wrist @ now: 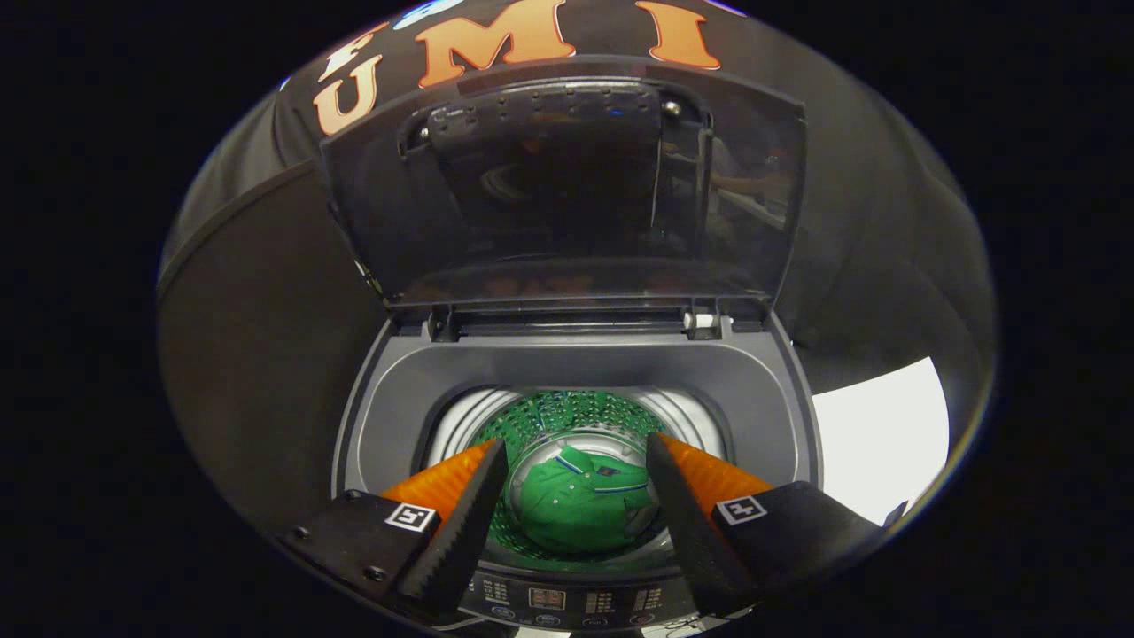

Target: Put the clothes into the washing machine and then close the washing machine lid.

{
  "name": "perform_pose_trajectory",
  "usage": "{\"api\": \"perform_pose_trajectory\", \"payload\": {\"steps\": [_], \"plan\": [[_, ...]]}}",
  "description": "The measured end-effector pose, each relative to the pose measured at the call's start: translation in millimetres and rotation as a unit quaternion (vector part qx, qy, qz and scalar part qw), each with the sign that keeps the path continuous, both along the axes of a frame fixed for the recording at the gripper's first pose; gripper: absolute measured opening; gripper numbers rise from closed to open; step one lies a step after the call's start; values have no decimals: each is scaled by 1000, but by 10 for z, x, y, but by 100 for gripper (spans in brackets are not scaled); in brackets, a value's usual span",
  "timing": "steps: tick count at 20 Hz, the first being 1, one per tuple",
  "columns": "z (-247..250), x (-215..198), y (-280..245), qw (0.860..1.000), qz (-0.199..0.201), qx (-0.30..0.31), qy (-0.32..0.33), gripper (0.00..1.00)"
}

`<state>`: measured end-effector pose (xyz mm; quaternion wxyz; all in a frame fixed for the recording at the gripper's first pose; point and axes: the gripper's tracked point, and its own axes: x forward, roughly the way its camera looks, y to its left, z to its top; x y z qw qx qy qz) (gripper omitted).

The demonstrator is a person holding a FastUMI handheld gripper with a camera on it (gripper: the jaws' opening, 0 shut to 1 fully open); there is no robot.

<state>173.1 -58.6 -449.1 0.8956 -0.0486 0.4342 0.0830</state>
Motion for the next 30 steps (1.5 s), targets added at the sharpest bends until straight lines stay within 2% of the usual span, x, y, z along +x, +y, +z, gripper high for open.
{"api": "perform_pose_trajectory", "payload": {"steps": [8, 13, 17, 19, 23, 26, 30], "plan": [[1039, -5, 166, 994, 4, 34, -104, 99], [2107, 133, 157, 976, 1, 51, -212, 99], [2721, 273, 162, 962, 7, 58, -268, 99], [2968, 426, 86, 952, -2, 53, -300, 99], [3189, 735, 95, 944, -12, 58, -324, 99], [3168, 880, 118, 945, -14, 60, -321, 99], [3012, 1435, 294, 950, 4, 48, -309, 99]]}}
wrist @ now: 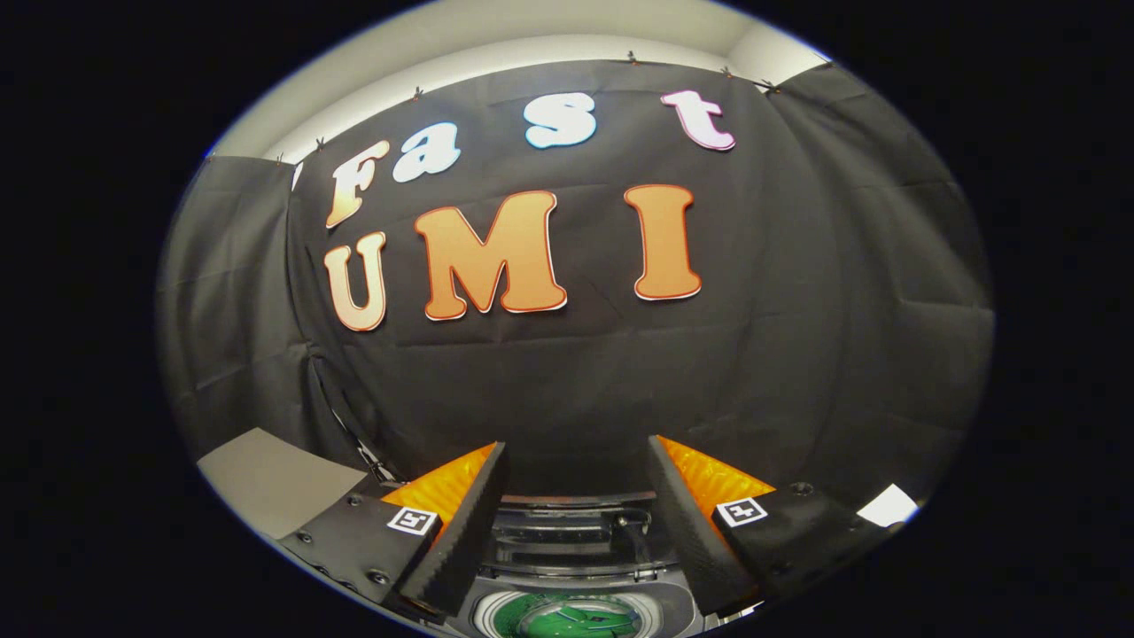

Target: Put the clothes into the washing machine and then close the washing machine lid.

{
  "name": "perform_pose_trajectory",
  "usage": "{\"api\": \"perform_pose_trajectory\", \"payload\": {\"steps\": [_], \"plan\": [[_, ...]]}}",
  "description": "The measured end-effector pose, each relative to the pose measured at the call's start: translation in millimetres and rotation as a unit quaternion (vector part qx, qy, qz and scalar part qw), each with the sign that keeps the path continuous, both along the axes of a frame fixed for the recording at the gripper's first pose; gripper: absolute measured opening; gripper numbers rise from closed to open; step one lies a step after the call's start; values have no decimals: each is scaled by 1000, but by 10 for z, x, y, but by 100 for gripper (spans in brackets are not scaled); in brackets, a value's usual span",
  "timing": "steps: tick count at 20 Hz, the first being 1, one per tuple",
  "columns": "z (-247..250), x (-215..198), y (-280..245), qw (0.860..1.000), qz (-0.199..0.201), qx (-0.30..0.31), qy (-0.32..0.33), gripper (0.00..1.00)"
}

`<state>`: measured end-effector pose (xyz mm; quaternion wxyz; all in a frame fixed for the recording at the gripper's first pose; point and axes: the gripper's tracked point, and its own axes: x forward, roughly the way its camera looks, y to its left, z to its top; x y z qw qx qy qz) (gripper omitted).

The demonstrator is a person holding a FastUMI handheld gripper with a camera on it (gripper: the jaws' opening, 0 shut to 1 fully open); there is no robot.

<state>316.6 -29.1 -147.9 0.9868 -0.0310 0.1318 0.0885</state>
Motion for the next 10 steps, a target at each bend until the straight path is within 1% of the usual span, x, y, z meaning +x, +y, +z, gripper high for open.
{"api": "perform_pose_trajectory", "payload": {"steps": [2, 5, 10], "plan": [[-128, 239, 57, 1000, 3, -8, 16, 99], [-419, 417, 135, 998, 11, -10, 57, 99], [-788, 670, 95, 996, -7, -13, 92, 99]]}}
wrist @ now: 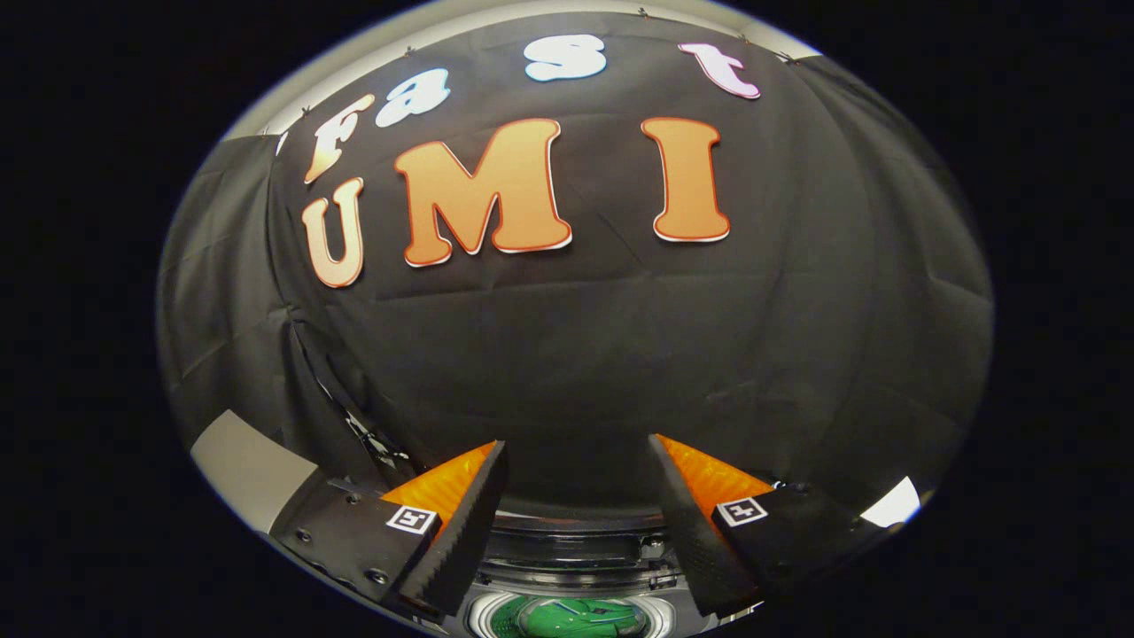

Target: Put the clothes into the washing machine and then close the washing machine lid.

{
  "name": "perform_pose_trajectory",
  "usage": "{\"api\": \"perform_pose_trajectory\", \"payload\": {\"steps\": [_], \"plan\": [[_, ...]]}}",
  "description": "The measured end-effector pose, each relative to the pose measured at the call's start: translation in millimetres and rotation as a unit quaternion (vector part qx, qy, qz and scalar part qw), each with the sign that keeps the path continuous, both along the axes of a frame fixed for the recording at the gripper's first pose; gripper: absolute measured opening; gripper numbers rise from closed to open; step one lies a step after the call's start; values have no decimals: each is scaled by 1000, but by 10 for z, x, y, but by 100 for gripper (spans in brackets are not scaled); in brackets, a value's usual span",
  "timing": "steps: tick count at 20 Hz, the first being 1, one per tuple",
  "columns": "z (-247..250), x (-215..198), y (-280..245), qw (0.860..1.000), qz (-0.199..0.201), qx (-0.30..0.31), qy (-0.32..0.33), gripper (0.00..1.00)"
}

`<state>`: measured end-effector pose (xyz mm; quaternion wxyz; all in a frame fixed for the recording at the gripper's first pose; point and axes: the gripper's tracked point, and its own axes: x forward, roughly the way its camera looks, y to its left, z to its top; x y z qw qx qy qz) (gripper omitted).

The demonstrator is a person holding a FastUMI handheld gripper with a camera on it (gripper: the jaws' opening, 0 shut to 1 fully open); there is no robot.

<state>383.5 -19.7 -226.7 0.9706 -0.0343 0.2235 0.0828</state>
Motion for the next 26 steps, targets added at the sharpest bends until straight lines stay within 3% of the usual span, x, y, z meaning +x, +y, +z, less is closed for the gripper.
{"api": "perform_pose_trajectory", "payload": {"steps": [3, 20, 22, 23, 24, 26], "plan": [[-288, 18, -63, 999, -13, -3, 36, 99], [-120, -648, -237, 998, 8, 1, -63, 100], [-807, -978, -236, 998, 26, -19, 62, 99], [-1045, -1239, -133, 993, 55, 17, 101, 99], [-1088, -1430, -7, 991, 65, 60, 99, 98], [-1022, -1612, 32, 993, 60, 68, 80, 97]]}}
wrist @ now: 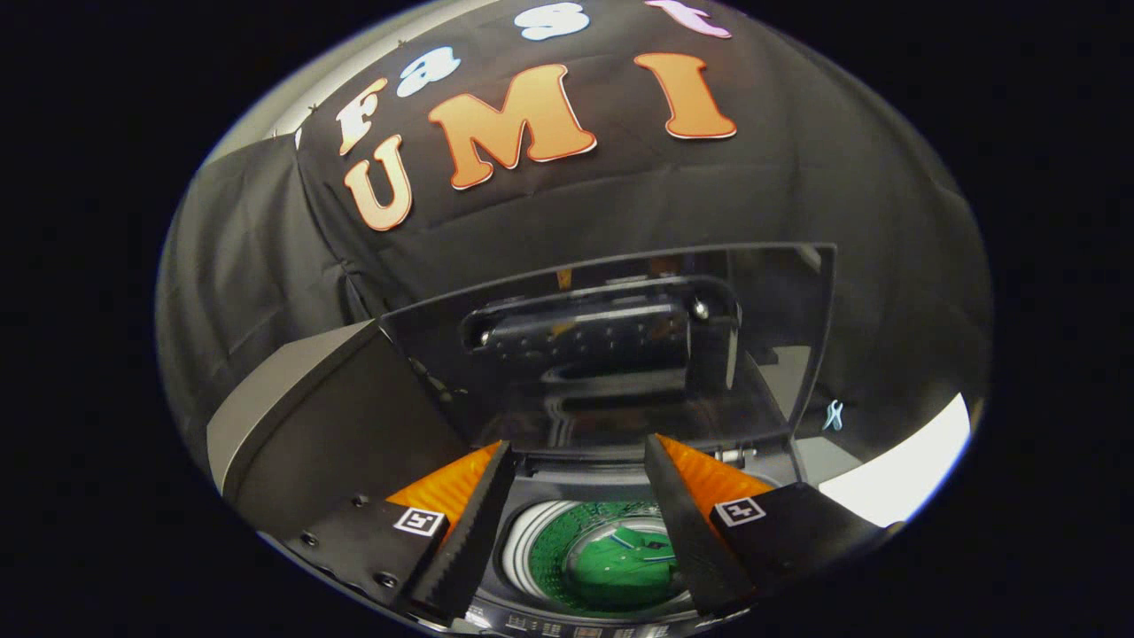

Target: Put the clothes into the washing machine and then close the washing machine lid.

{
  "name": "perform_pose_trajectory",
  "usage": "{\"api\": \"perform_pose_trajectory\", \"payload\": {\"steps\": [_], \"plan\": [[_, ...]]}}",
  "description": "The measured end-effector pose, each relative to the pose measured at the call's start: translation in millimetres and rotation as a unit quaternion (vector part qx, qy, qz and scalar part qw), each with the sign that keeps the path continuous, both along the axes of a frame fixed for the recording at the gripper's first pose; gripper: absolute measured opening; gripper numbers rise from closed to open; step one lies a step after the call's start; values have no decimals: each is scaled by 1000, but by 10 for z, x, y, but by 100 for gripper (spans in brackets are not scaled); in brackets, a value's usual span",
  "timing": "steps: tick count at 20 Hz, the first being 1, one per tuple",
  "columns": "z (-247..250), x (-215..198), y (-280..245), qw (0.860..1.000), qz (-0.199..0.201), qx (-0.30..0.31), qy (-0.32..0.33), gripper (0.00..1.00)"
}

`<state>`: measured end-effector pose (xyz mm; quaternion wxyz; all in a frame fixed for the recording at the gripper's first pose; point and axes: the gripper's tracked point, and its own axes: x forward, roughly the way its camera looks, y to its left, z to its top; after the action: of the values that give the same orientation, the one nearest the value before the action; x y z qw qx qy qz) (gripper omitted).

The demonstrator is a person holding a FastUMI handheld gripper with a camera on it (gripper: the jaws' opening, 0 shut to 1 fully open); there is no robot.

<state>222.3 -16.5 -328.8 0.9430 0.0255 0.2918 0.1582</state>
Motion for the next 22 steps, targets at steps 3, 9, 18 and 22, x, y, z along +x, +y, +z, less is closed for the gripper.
{"api": "perform_pose_trajectory", "payload": {"steps": [3, 9, 18, 22], "plan": [[429, 255, 85, 997, 3, -32, -65, 97], [961, 1292, 413, 993, 0, -74, -87, 98], [630, 1612, 367, 994, -37, -85, -58, 99], [701, 1345, 337, 993, -31, -79, -85, 99]]}}
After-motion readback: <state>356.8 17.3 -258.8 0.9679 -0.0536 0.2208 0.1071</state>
